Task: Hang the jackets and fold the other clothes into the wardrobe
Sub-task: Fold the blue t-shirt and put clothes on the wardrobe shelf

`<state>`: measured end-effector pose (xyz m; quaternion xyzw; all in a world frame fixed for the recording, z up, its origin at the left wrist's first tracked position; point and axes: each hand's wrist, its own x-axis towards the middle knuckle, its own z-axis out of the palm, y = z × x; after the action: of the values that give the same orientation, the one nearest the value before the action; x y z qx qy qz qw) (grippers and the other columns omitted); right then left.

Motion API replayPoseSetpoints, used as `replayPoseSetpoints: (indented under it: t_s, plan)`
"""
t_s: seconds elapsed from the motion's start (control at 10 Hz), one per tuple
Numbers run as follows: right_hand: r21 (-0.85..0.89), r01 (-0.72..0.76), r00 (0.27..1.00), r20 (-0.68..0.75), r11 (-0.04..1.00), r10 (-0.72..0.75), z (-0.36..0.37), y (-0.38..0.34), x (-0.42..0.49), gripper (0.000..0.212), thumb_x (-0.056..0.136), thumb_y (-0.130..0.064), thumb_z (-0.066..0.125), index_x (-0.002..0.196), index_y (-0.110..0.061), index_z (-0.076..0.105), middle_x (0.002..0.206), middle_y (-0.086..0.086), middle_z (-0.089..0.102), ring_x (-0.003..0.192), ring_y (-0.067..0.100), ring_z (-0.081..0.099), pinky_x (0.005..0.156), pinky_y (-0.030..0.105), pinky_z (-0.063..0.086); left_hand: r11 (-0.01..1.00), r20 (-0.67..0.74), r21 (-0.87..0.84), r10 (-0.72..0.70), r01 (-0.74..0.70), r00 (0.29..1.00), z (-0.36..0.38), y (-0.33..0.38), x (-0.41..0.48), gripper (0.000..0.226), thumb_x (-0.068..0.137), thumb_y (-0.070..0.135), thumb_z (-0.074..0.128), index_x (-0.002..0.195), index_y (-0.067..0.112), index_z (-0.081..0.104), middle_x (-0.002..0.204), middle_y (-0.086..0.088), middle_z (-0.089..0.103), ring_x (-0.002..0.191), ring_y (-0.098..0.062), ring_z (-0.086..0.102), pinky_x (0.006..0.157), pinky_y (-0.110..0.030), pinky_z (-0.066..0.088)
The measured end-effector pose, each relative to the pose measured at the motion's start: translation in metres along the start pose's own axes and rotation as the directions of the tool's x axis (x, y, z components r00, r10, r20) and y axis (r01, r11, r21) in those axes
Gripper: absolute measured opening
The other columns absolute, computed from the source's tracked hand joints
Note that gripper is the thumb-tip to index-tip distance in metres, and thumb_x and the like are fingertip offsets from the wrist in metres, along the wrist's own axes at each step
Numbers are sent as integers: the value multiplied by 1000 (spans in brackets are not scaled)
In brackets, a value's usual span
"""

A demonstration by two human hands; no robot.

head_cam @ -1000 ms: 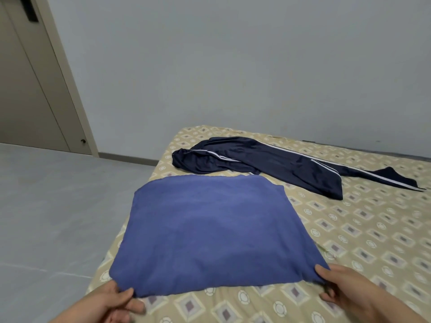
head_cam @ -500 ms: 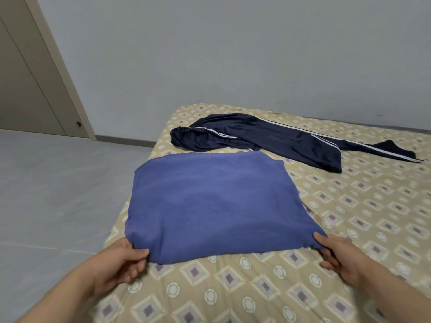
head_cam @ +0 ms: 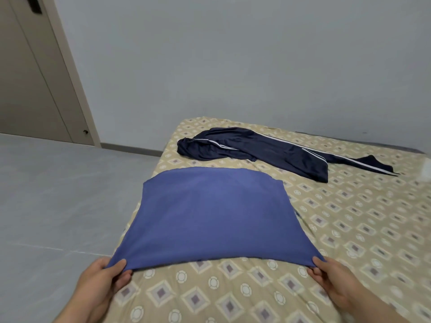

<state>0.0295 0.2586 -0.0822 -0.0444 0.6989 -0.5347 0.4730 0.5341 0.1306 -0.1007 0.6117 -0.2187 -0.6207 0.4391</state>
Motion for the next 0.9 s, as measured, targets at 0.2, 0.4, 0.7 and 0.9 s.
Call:
replayPoseSetpoints:
  t_s: [0.2,0.4,0.7,0.9]
  plan:
    - [-91,-40,999,10,995,41,-15,31,-47,7,97,8,50,92,6,52,48,9,46,39,17,42,44,29,55,983,-31,15,-180,181,983,-24,1,-24,13,94,-7,55,85,3,52,57,-13,62,33,-13,57,34,-22,48]
    - [-204,-103,995,-26,973,100,-45,52,-95,13,96,6,55,84,11,55,56,18,54,45,25,48,55,34,41,880,-54,461,-101,115,993,-47,2,-55,11,93,-9,57,92,-19,53,56,-21,63,31,-17,55,29,-18,40]
    - [-697,81,989,-33,713,-144,-79,80,-141,35,105,-45,37,106,-35,71,111,-13,70,137,-9,36,116,22,13,809,111,586,-137,47,984,-68,25,-113,16,70,-16,75,80,-23,65,77,-24,67,79,-35,58,73,-42,38]
    - [-355,40,998,-30,934,-54,-60,34,-185,25,89,-8,70,109,6,66,92,13,66,94,32,59,84,40,46,975,53,218,-63,50,997,-76,47,-134,25,92,13,59,68,7,53,61,-11,48,58,-24,46,57,-29,29]
